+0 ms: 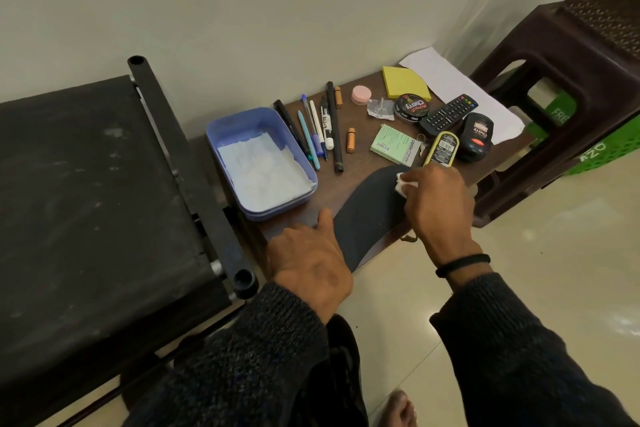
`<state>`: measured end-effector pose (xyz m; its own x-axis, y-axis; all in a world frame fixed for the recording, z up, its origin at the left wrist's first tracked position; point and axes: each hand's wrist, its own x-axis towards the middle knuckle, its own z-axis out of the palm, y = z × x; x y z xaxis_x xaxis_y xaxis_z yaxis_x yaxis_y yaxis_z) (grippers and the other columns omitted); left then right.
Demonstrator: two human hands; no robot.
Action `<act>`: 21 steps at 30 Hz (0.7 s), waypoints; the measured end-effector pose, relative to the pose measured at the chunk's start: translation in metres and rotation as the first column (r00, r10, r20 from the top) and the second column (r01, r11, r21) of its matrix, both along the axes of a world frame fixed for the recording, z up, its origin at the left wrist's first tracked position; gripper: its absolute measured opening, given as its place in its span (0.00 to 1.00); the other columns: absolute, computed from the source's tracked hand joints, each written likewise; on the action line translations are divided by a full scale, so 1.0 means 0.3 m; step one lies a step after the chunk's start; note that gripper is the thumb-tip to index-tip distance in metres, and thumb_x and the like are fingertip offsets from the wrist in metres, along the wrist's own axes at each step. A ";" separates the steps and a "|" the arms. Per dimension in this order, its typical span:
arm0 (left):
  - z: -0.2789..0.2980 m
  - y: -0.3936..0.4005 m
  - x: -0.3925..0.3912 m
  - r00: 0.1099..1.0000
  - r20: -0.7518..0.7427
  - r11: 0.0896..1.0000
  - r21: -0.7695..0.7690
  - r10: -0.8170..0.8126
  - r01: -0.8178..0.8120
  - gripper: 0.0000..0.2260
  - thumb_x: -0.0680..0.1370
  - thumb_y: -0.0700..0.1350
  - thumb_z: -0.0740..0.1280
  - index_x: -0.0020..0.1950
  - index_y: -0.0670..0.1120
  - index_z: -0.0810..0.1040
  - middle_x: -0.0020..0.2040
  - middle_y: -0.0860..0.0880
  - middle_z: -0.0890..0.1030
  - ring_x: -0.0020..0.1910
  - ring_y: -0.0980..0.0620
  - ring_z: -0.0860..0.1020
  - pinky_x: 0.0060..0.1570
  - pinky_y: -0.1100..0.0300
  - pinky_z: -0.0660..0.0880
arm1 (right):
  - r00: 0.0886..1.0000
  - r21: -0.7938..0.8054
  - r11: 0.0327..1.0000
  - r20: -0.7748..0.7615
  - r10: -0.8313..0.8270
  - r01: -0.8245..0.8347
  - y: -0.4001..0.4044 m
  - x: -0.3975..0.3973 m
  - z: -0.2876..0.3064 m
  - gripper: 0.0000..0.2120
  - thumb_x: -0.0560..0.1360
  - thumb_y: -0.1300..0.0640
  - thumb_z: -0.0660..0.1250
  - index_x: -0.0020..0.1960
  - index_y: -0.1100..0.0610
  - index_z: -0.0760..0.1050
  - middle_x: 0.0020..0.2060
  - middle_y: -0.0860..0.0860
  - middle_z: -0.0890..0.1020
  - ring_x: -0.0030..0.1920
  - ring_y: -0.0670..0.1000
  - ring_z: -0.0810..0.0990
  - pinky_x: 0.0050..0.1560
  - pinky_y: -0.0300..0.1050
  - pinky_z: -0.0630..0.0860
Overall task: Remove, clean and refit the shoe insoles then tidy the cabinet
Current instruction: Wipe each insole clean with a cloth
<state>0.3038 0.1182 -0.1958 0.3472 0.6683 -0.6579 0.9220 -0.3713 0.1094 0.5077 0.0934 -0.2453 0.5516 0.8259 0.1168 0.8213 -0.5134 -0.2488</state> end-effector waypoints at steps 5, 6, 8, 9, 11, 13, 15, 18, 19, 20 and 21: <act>-0.009 -0.014 0.005 1.000 -0.018 0.999 0.042 0.002 -0.001 0.39 0.76 0.59 0.70 0.78 0.53 0.49 0.69 0.39 0.67 0.65 0.41 0.72 0.46 0.50 0.70 | 0.998 -0.029 0.998 0.043 -0.056 0.057 0.032 -0.001 0.005 0.15 0.78 0.60 0.69 0.64 0.52 0.80 0.60 0.55 0.82 0.60 0.60 0.79 0.53 0.60 0.80; -0.011 -0.017 0.004 1.000 -0.024 0.999 0.047 -0.003 0.004 0.40 0.76 0.59 0.70 0.78 0.53 0.49 0.70 0.39 0.66 0.65 0.41 0.72 0.45 0.50 0.69 | 0.997 -0.020 0.997 0.037 -0.067 0.068 0.040 0.002 0.010 0.15 0.78 0.59 0.69 0.64 0.52 0.80 0.60 0.55 0.82 0.60 0.60 0.80 0.53 0.60 0.80; -0.017 -0.020 -0.001 0.999 -0.028 0.998 0.054 -0.017 0.019 0.40 0.77 0.60 0.70 0.79 0.53 0.48 0.71 0.39 0.66 0.66 0.41 0.71 0.46 0.51 0.69 | 0.998 0.007 0.998 0.015 -0.064 0.064 0.052 0.009 0.015 0.14 0.79 0.58 0.69 0.64 0.53 0.81 0.61 0.56 0.82 0.60 0.60 0.80 0.54 0.60 0.80; -0.018 -0.019 -0.006 0.999 -0.025 0.998 0.060 -0.022 0.024 0.41 0.77 0.59 0.71 0.79 0.53 0.48 0.71 0.39 0.66 0.67 0.41 0.71 0.47 0.51 0.69 | 0.998 0.024 0.998 0.003 -0.058 0.058 0.053 0.011 0.011 0.13 0.79 0.57 0.69 0.63 0.53 0.81 0.61 0.56 0.82 0.60 0.60 0.80 0.54 0.60 0.81; -0.018 -0.014 -0.014 1.000 0.002 0.999 0.054 -0.010 0.010 0.40 0.77 0.58 0.71 0.79 0.54 0.48 0.71 0.40 0.67 0.67 0.41 0.71 0.48 0.51 0.69 | 0.998 0.043 0.997 -0.036 -0.061 0.062 0.061 0.015 0.004 0.12 0.79 0.57 0.70 0.62 0.54 0.81 0.61 0.55 0.82 0.61 0.58 0.80 0.56 0.59 0.81; -0.017 -0.019 -0.020 0.999 0.027 0.997 0.079 -0.017 0.015 0.40 0.78 0.58 0.70 0.80 0.53 0.47 0.71 0.40 0.67 0.68 0.41 0.71 0.49 0.51 0.71 | 0.991 0.082 0.992 -0.105 -0.084 0.093 0.071 0.019 0.004 0.11 0.78 0.57 0.70 0.60 0.53 0.83 0.60 0.53 0.83 0.61 0.56 0.80 0.57 0.56 0.80; -0.012 -0.040 -0.028 0.998 0.048 0.990 0.134 -0.048 0.041 0.39 0.79 0.57 0.68 0.81 0.52 0.46 0.71 0.39 0.67 0.68 0.40 0.71 0.53 0.50 0.73 | 0.984 0.114 0.987 -0.152 -0.096 0.114 0.073 0.010 0.013 0.11 0.77 0.58 0.70 0.59 0.53 0.84 0.58 0.53 0.84 0.60 0.55 0.80 0.57 0.51 0.79; -0.004 -0.072 -0.047 0.996 0.082 0.983 0.185 -0.039 0.023 0.36 0.79 0.59 0.68 0.80 0.52 0.52 0.70 0.39 0.66 0.67 0.39 0.71 0.53 0.50 0.73 | 0.990 0.073 0.996 -0.134 -0.046 0.056 0.076 -0.044 0.008 0.11 0.77 0.61 0.70 0.57 0.54 0.85 0.55 0.53 0.85 0.61 0.60 0.78 0.59 0.54 0.78; 0.003 -0.086 -0.059 0.995 0.094 0.979 0.202 -0.038 0.018 0.35 0.79 0.60 0.68 0.79 0.52 0.54 0.70 0.39 0.66 0.66 0.39 0.72 0.54 0.50 0.74 | 0.995 0.045 0.999 -0.100 -0.023 0.028 0.073 -0.076 0.007 0.12 0.77 0.63 0.70 0.57 0.53 0.85 0.54 0.54 0.85 0.60 0.62 0.76 0.59 0.56 0.78; 0.005 -0.101 -0.071 0.993 0.108 0.974 0.226 -0.046 0.021 0.35 0.78 0.61 0.67 0.79 0.51 0.56 0.70 0.40 0.66 0.66 0.40 0.72 0.56 0.50 0.74 | 0.998 0.016 1.000 -0.065 0.001 0.000 0.068 -0.106 0.006 0.13 0.76 0.64 0.69 0.57 0.53 0.84 0.53 0.54 0.85 0.59 0.62 0.76 0.59 0.56 0.78; 0.012 -0.119 -0.085 0.990 0.127 0.966 0.257 -0.059 0.025 0.34 0.78 0.62 0.67 0.78 0.50 0.58 0.69 0.40 0.66 0.65 0.40 0.72 0.57 0.50 0.75 | 0.999 -0.011 1.000 -0.043 0.026 -0.027 0.059 -0.132 0.005 0.13 0.76 0.65 0.69 0.57 0.53 0.84 0.54 0.54 0.85 0.58 0.61 0.77 0.59 0.55 0.79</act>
<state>0.2784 0.0824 -0.1922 0.4507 0.7906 -0.4145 0.8888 -0.4406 0.1261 0.4680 0.1112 -0.2438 0.5337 0.8415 0.0837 0.8235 -0.4947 -0.2779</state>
